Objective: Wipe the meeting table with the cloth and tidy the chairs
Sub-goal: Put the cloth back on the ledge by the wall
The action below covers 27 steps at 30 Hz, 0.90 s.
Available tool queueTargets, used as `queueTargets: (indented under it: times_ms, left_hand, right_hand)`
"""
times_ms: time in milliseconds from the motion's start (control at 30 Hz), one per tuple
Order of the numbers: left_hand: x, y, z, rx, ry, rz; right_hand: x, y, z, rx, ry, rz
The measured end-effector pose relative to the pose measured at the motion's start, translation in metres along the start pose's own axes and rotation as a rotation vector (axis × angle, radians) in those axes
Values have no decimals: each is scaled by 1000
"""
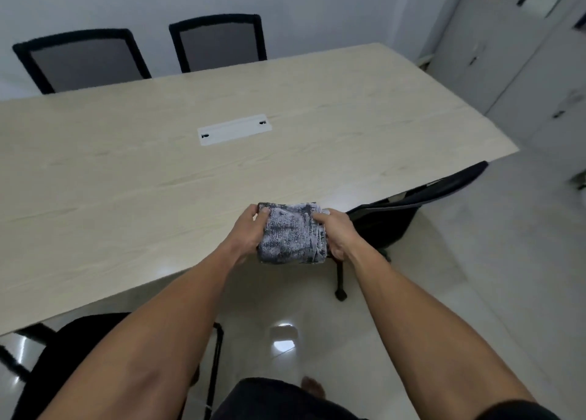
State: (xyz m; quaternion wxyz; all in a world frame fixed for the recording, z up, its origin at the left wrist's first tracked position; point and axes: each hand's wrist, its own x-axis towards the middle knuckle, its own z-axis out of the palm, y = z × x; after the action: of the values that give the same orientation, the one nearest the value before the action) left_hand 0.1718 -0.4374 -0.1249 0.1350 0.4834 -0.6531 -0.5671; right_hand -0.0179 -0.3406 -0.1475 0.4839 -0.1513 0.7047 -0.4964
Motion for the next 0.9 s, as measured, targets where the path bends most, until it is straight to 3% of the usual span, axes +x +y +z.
queueTargets:
  times_ms: [300,500,900]
  left_hand:
    - [-5,51,95,-18,-306,31]
    - [-45,78,193,44,-677,-27]
    - [-240,105,418,232,-1186,256]
  right_hand:
    - [-59,50,-111,250,273,-35]
    - [-146,102,-201,363,563,-40]
    - [-410,208,-311,706,1125,-114]
